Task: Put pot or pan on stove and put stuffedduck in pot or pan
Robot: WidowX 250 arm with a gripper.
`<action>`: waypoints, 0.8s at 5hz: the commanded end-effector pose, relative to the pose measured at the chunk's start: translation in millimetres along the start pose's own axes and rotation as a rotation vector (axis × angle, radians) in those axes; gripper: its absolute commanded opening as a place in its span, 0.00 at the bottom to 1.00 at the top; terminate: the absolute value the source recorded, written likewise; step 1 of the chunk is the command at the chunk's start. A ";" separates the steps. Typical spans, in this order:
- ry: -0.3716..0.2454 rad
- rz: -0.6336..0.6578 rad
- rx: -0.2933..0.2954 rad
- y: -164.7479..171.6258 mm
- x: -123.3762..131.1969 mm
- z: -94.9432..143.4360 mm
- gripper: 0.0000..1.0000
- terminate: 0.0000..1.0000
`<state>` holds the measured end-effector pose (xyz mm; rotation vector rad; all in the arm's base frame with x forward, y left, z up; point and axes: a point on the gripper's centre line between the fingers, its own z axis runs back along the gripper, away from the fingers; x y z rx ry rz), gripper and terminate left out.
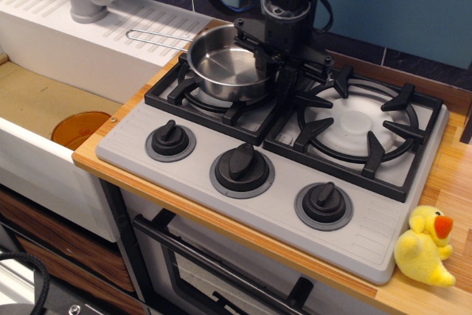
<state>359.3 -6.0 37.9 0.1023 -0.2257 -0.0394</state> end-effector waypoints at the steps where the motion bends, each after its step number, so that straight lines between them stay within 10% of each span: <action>1: 0.019 -0.013 0.005 -12.2 8.6 35.5 0.00 0.00; 4: 0.067 0.022 0.033 -74.2 12.8 78.3 0.00 0.00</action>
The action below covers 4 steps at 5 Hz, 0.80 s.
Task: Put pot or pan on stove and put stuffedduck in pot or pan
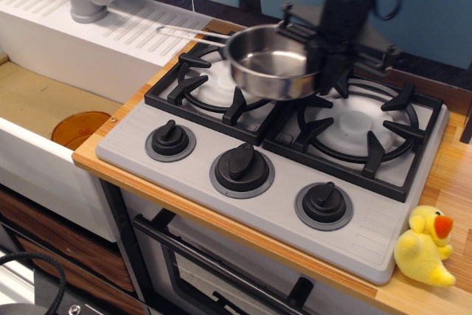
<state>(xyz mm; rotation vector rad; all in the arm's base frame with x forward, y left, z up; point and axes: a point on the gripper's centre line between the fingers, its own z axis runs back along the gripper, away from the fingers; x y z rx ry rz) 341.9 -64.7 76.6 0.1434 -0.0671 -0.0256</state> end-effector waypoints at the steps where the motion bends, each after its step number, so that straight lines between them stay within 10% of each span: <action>1: -0.102 0.031 0.002 -39.0 15.5 32.2 0.00 0.00; 3: -0.135 0.049 0.008 -72.8 21.1 15.2 0.00 0.00; 4: -0.151 0.043 -0.010 -76.9 25.9 7.6 1.00 0.00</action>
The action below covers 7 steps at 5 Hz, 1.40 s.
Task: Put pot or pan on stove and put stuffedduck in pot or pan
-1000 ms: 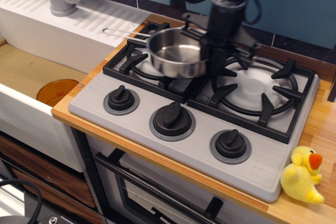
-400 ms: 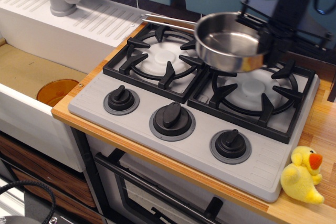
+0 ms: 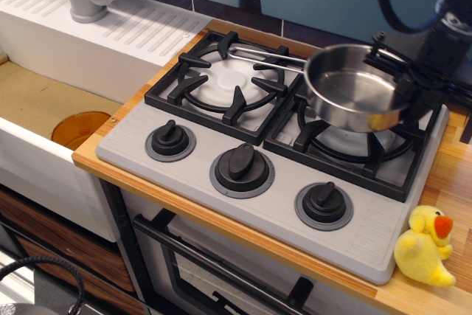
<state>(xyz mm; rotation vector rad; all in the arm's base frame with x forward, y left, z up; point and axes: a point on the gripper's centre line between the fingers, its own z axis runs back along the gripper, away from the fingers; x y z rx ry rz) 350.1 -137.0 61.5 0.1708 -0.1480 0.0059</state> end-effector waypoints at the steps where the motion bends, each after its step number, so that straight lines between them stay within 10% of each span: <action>1: -0.073 -0.007 -0.052 3.4 21.0 11.3 1.00 0.00; 7: -0.007 -0.092 -0.083 16.3 -6.9 61.5 1.00 0.00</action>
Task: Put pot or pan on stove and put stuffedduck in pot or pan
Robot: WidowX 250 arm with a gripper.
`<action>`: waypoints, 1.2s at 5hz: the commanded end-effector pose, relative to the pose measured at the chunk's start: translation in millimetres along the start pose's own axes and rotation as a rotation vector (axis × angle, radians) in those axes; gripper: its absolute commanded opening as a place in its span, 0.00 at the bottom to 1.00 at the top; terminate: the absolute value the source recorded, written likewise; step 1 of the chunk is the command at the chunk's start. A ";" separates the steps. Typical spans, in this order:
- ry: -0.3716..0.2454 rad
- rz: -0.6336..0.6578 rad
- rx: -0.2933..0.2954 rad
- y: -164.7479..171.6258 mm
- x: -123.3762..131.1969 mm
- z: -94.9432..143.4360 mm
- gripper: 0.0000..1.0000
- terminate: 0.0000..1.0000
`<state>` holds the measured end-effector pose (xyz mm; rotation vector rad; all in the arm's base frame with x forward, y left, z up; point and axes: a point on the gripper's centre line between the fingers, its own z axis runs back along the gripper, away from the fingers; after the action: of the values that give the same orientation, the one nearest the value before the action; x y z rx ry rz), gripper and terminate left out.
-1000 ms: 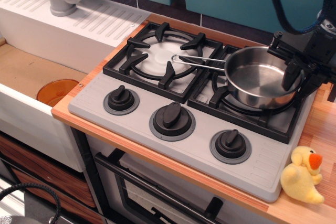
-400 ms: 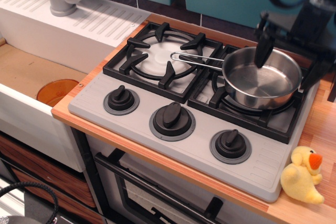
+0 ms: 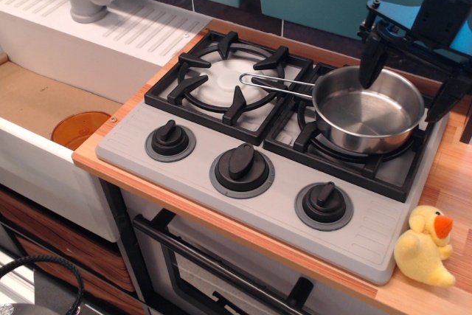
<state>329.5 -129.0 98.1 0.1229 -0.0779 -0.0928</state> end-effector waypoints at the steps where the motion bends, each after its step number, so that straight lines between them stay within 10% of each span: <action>1: -0.070 0.006 -0.025 1.3 6.5 24.8 1.00 0.00; 6: -0.223 0.131 0.055 -61.5 -52.7 -9.3 1.00 0.00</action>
<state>265.0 -181.9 68.5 0.1782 -0.2869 0.0210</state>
